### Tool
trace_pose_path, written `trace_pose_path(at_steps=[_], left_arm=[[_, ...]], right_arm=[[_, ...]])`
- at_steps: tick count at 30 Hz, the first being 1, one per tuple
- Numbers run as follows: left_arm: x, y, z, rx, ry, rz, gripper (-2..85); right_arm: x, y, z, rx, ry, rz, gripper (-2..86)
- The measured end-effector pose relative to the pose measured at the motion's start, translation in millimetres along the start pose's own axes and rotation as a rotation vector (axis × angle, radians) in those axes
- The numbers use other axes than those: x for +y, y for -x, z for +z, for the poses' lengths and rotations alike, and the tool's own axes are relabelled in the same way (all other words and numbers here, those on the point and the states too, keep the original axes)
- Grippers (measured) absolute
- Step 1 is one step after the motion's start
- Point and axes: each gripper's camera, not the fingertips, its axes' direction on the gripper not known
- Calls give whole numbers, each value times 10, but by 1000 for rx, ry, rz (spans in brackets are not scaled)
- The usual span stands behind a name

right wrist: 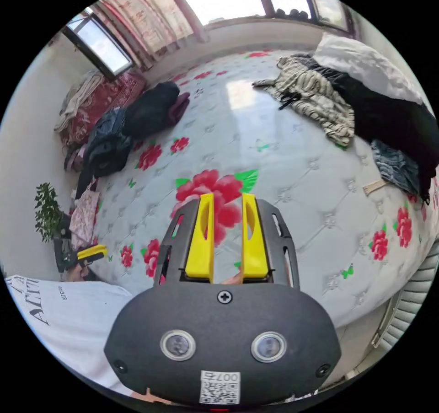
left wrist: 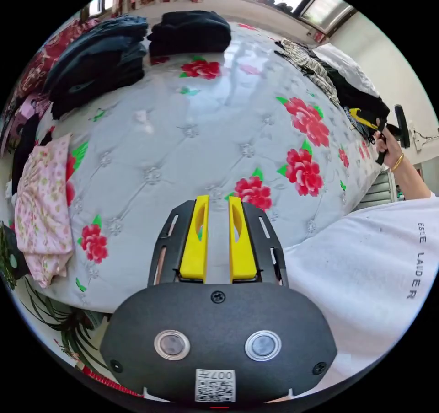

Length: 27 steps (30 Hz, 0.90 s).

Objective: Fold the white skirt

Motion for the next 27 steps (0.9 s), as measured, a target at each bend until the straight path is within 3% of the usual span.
trace_pose_path(at_steps=[6, 10, 17, 23, 25, 27], left_arm=[[-316, -763, 782, -63, 181, -26, 71], [-447, -975, 1046, -141, 207, -77, 61], [-689, -1111, 1371, -205, 284, -156, 58], [-772, -1163, 1578, -246, 301, -246, 57], [-793, -1193, 1650, -267, 310, -266, 56], [-794, -1196, 1692, -275, 311, -280, 55]], right_arm=[[-615, -1340, -1206, 137, -205, 89, 108], [-1298, -2329, -2060, 268, -337, 158, 121], [-2603, -3544, -2927, 401, -383, 233, 123], [-3373, -4549, -3156, 308, -362, 457, 72], [-3470, -4727, -3098, 179, -312, 501, 19], [-3403, -4567, -3232, 57, -425, 433, 8]])
